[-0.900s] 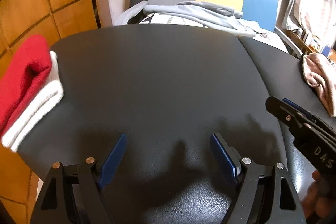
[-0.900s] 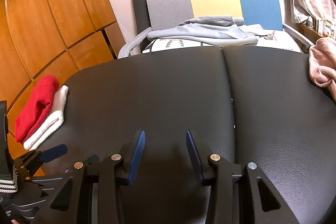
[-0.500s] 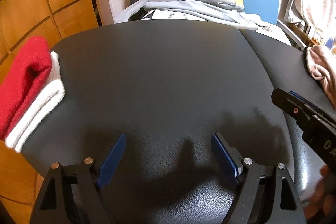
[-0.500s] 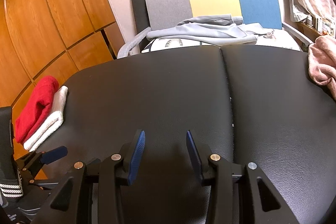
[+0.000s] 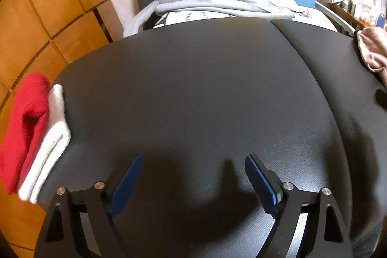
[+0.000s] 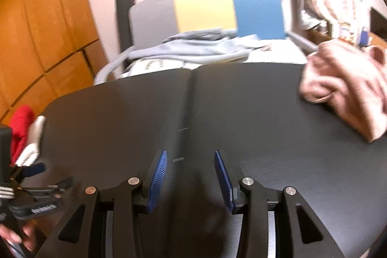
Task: Fold clothes
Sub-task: 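Move the right tool toward the pink knit sweater at the table edge, then grasp the pink sweater with the right tool and lift it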
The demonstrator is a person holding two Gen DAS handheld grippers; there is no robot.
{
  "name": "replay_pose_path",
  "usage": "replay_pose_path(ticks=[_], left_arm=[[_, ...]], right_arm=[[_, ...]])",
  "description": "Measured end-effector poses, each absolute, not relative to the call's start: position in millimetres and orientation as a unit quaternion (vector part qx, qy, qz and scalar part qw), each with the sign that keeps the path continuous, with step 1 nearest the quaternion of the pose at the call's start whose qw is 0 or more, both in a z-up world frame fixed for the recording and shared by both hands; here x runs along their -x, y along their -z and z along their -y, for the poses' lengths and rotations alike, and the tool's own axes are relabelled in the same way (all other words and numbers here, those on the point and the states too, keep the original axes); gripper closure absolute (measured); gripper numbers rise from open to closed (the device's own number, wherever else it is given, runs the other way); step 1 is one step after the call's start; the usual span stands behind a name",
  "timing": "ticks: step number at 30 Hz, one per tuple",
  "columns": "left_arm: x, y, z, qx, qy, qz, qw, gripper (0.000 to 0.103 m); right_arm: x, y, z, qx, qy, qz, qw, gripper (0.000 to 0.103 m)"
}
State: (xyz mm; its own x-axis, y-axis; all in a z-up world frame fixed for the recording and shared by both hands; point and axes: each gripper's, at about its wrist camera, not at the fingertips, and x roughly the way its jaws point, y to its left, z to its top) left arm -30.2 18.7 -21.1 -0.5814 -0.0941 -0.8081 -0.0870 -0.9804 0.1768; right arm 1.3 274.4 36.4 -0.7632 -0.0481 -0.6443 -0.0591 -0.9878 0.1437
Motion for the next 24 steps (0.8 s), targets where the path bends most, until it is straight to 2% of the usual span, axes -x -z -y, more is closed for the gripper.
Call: replay_pose_path(ticks=[10,24], left_arm=[[46,27,-89,-0.463,0.872,0.146,-0.055,0.014],[28,44,-149,-0.474,0.856,0.167,-0.122,0.013]], right_arm=[[8,-51,-441,0.334,-0.926,-0.057,0.164,0.061],[52,-59,-568,0.354,-0.907,-0.031,0.227,0.06]])
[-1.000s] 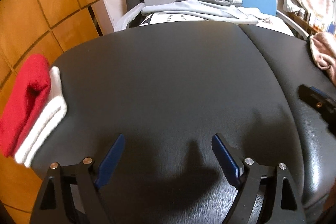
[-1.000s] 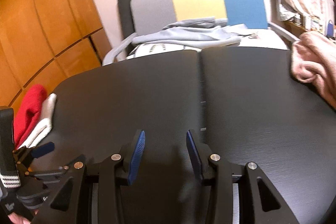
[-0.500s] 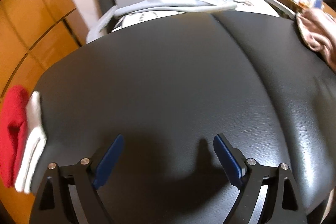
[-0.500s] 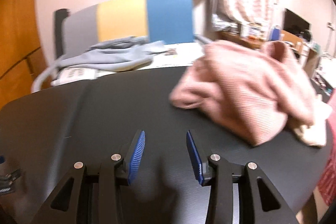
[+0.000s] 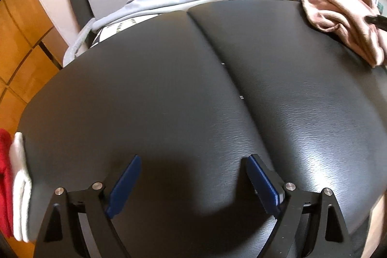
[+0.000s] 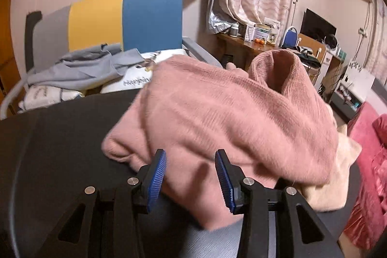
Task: Fold clothes
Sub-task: 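Grasp the pink sweater with the right tool and lift it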
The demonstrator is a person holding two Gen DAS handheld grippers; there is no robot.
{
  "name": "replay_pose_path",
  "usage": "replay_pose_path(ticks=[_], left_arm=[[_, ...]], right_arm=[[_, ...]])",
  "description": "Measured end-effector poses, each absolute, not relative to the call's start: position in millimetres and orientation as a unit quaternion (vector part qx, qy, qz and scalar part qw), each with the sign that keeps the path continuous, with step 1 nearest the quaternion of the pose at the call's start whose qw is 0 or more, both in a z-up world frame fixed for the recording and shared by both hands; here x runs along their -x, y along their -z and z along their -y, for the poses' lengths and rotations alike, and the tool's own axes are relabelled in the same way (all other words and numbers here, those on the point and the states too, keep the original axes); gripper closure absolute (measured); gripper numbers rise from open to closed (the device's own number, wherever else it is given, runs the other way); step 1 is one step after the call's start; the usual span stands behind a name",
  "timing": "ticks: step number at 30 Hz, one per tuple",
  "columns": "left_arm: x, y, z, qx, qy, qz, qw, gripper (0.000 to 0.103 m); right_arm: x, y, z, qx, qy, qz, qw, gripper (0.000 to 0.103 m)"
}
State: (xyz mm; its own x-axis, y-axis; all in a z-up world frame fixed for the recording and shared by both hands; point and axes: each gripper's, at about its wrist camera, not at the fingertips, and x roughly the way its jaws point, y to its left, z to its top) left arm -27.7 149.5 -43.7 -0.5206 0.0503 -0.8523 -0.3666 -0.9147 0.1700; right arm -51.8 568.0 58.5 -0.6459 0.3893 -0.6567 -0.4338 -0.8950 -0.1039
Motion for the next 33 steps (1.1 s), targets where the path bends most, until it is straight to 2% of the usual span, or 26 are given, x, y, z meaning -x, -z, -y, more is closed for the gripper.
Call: replay_pose_path(ticks=[3,7,11,14,16,18,22,26,28,33], left_arm=[[26,46,-152,0.477,-0.854,-0.169,0.123,0.011],[27,46,-153,0.482,-0.851,-0.169,0.123,0.01],[33,47,-151,0.492,-0.848,-0.152,0.123,0.007],[33,47,-153,0.497,-0.846,-0.147,0.123,0.007],[26,46,-158,0.497,-0.846,-0.15,0.123,0.007],[19,45,-161,0.494,-0.847,-0.153,0.125,0.007],[13,42,-156,0.484,-0.852,-0.146,0.136,0.007],[14,40,-151,0.487,-0.851,-0.134,0.141,0.007],[17,39,-152,0.488,-0.851,-0.135,0.141,0.007],[25,27,-170,0.474,-0.853,-0.15,0.155,0.007]], right_arm=[[65,-49,-580,0.37,-0.898,-0.026,0.235,0.06],[73,-36,-587,0.383,-0.892,-0.013,0.239,0.052],[74,-26,-588,0.388,-0.89,0.013,0.238,0.049],[72,-22,-591,0.397,-0.886,0.008,0.239,0.065],[67,-24,-595,0.398,-0.886,-0.012,0.236,0.084],[60,-28,-601,0.394,-0.889,-0.04,0.229,0.093],[44,-39,-606,0.379,-0.896,-0.099,0.209,0.095],[25,-54,-581,0.355,-0.911,-0.123,0.17,0.096],[15,-59,-563,0.343,-0.919,-0.132,0.143,0.1],[-1,-43,-513,0.352,-0.92,-0.158,0.062,0.103]])
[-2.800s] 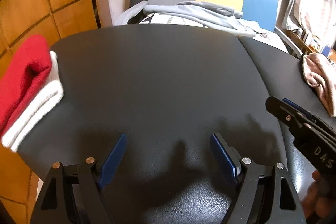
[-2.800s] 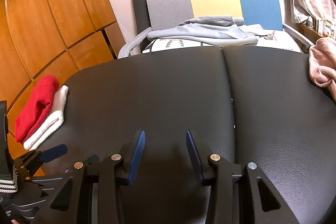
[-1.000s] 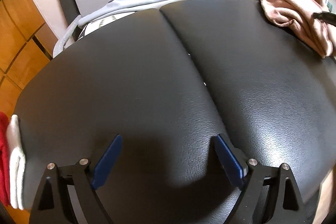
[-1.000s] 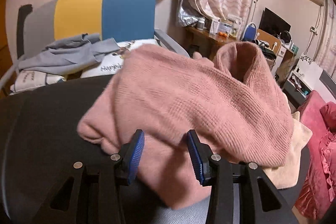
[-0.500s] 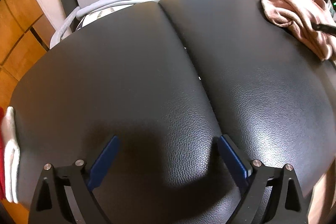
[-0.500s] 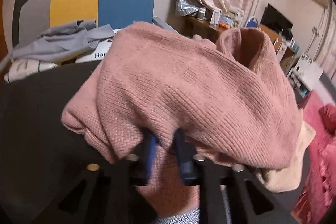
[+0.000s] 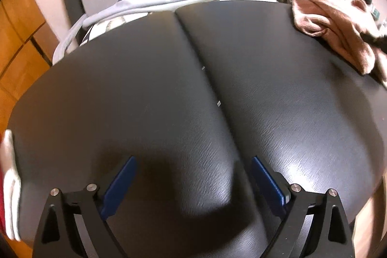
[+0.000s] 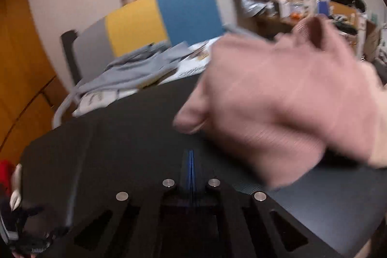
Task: Fold clothes
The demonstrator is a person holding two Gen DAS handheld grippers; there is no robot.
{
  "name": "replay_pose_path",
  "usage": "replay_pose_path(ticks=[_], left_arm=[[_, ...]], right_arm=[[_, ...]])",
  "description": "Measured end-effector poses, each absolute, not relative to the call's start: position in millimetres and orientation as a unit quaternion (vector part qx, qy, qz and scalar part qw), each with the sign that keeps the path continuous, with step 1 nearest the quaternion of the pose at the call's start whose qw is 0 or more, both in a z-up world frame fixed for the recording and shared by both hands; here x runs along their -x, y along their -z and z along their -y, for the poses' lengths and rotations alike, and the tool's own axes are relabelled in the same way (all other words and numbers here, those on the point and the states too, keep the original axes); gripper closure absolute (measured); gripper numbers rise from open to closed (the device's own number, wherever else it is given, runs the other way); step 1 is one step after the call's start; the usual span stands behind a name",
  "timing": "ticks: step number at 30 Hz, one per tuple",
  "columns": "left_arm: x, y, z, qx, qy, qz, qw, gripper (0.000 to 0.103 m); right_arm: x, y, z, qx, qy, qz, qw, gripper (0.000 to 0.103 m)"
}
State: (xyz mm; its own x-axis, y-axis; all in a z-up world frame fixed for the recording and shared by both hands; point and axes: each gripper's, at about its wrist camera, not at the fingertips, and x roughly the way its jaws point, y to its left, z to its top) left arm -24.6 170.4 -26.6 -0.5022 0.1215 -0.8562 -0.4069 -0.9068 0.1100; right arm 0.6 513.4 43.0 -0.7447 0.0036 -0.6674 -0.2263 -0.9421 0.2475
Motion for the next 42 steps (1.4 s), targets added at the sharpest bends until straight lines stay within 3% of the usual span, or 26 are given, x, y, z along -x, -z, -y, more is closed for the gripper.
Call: replay_pose_path(ticks=[3,5,6,8,12,15,21,23,25,27,30,35,37,39,42], left_arm=[[23,16,-184,0.461,-0.856,-0.164,0.169,0.007],[19,10,-191,0.454,-0.856,-0.169,0.178,0.007],[17,9,-195,0.454,-0.855,-0.17,0.184,0.007],[12,11,-203,0.454,-0.852,-0.175,0.192,0.007],[4,15,-212,0.46,-0.844,-0.186,0.205,0.007],[-1,19,-223,0.466,-0.837,-0.189,0.217,0.007],[-9,12,-238,0.455,-0.834,-0.2,0.239,0.007],[-9,10,-238,0.455,-0.834,-0.194,0.243,0.007],[-8,9,-237,0.458,-0.834,-0.187,0.243,0.007],[-6,10,-234,0.464,-0.834,-0.179,0.241,0.007],[-2,11,-225,0.47,-0.836,-0.163,0.231,0.007],[4,4,-211,0.475,-0.843,-0.131,0.215,0.007],[6,-3,-203,0.469,-0.85,-0.119,0.21,0.007],[7,-10,-193,0.462,-0.855,-0.11,0.206,0.007],[10,-18,-184,0.456,-0.861,-0.105,0.198,0.007]], right_arm=[[-7,-31,-495,0.348,-0.924,-0.141,0.066,0.103],[-13,-29,-493,0.33,-0.931,-0.142,0.066,0.09],[-18,-34,-503,0.32,-0.934,-0.135,0.088,0.075],[-27,-44,-522,0.299,-0.937,-0.122,0.13,0.072],[-24,-65,-584,0.296,-0.93,-0.102,0.194,0.05],[-6,-70,-615,0.317,-0.923,-0.064,0.209,0.047],[29,-49,-653,0.37,-0.905,-0.051,0.206,0.028],[31,-39,-661,0.38,-0.899,-0.084,0.201,0.036],[24,-36,-662,0.379,-0.897,-0.12,0.192,0.069],[15,-44,-655,0.37,-0.899,-0.127,0.195,0.084],[-1,-62,-648,0.339,-0.913,-0.166,0.156,0.09],[-20,-82,-608,0.297,-0.918,-0.258,0.05,0.092],[-19,-81,-573,0.293,-0.915,-0.278,-0.009,0.1],[-13,-78,-534,0.294,-0.91,-0.285,-0.063,0.103],[-29,-61,-500,0.303,-0.909,-0.279,-0.069,0.103]])
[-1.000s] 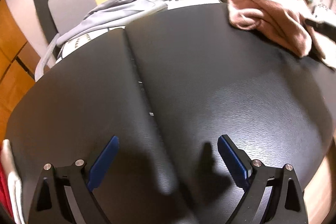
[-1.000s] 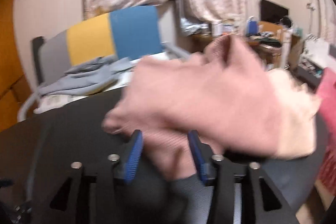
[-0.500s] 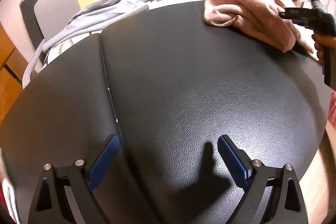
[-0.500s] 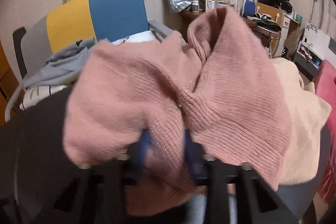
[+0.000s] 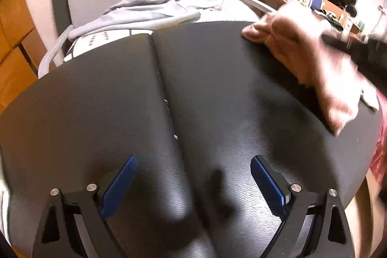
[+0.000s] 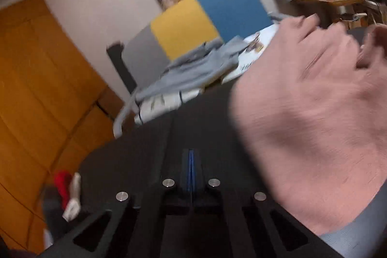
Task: Fold clothes
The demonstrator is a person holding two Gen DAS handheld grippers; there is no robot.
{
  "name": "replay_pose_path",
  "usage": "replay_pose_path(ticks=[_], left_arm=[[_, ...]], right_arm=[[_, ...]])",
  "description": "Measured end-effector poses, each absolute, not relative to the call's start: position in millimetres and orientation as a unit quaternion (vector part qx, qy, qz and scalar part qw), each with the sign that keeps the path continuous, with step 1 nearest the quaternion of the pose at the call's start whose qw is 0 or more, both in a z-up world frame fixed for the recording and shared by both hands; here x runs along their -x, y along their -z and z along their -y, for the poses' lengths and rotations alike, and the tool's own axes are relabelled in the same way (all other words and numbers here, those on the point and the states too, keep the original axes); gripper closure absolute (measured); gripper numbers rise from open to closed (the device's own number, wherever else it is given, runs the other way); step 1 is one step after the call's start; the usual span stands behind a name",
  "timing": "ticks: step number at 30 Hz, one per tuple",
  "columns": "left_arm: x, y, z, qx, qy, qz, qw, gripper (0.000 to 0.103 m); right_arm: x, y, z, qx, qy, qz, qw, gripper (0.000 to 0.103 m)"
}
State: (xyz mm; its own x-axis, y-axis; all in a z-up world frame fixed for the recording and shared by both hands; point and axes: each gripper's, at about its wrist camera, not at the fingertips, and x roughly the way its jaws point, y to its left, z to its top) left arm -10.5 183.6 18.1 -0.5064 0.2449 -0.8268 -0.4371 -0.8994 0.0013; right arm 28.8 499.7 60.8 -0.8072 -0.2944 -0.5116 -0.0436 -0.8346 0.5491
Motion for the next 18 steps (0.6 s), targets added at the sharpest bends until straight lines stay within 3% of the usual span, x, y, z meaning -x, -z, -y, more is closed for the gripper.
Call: replay_pose_path(ticks=[2,4,6,8,9,12,14,18], left_arm=[[12,-23,-179,0.453,-0.863,-0.1,0.199,0.007],[16,-29,-180,0.447,-0.867,-0.09,0.199,0.007],[21,-33,-183,0.44,-0.872,-0.077,0.201,0.007],[28,-37,-194,0.438,-0.872,-0.059,0.211,0.002],[32,-40,-204,0.44,-0.87,-0.049,0.217,0.001],[44,-48,-246,0.452,-0.857,-0.038,0.245,0.0],[51,-55,-287,0.461,-0.841,-0.053,0.278,0.0],[62,-61,-364,0.471,-0.819,-0.103,0.311,0.0]], right_arm=[[-39,-49,-477,-0.308,0.908,0.275,0.073,0.098],[-49,-38,-454,-0.314,0.907,0.271,0.077,0.075],[-74,-38,-474,-0.288,0.912,0.29,0.027,0.075],[-98,-39,-503,-0.265,0.911,0.316,-0.031,0.069],[-109,-40,-522,-0.254,0.906,0.332,-0.065,0.059],[-135,-42,-590,-0.236,0.881,0.382,-0.149,0.056],[-146,-46,-627,-0.228,0.868,0.404,-0.179,0.055],[-145,-61,-670,-0.222,0.87,0.39,-0.206,0.042]])
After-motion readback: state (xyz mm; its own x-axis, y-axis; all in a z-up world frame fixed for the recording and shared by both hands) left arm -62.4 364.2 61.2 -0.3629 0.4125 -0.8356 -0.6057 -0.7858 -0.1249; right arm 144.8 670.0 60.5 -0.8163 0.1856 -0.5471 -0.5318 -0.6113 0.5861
